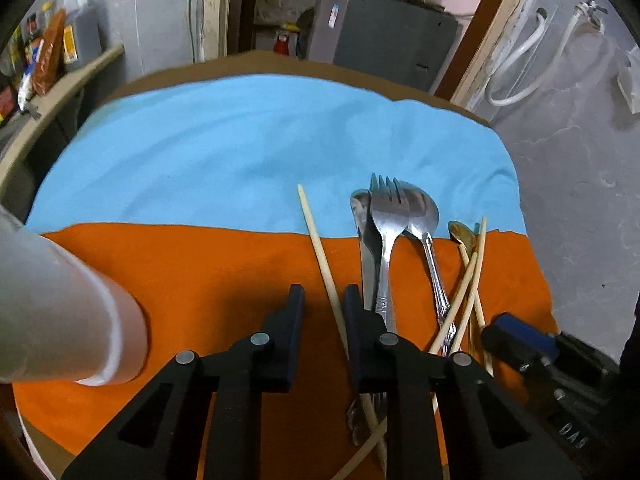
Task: Organize utensils
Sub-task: 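Close the left tool on a wooden chopstick and lift it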
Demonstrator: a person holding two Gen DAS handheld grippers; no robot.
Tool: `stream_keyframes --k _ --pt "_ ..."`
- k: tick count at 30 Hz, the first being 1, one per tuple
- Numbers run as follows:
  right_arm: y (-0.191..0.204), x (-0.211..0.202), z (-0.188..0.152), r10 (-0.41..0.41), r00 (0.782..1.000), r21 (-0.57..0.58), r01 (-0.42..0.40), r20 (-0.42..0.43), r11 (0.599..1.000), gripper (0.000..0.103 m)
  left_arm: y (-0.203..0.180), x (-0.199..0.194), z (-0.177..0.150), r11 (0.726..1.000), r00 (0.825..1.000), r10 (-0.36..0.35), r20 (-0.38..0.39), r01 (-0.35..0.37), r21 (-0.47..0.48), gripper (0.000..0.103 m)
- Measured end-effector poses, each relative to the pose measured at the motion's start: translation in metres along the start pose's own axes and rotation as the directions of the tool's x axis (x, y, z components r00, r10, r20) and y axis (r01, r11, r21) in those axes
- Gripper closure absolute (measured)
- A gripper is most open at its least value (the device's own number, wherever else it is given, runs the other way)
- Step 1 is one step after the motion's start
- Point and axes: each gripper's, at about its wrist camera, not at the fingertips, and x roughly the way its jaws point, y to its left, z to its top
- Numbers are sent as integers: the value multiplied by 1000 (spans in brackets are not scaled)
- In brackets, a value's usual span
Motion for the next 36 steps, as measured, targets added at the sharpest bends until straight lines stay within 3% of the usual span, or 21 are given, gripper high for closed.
stream_keyframes --k 7,11,17,21,29,36 --pt "2 7 5 -7 999 32 8 -49 999 83 8 5 9 998 998 -32 -52 29 -63 87" --pt "-4 9 10 2 996 115 9 -91 993 83 12 5 11 996 996 -35 -84 28 -83 97" --pt "0 10 12 8 987 127 12 -161 992 92 26 -2 12 982 984 -107 -142 82 -171 101" --pt "0 5 4 31 984 155 -4 -173 988 98 31 -15 4 975 978 -134 -158 102 -195 101" --pt "-13 -18 -25 90 984 251 -50 -153 967 100 38 -43 -23 969 976 -152 -156 117 -216 101" --pt "-10 -34 -41 55 982 242 -10 -182 970 100 34 -58 -52 970 971 -164 -173 127 -208 101"
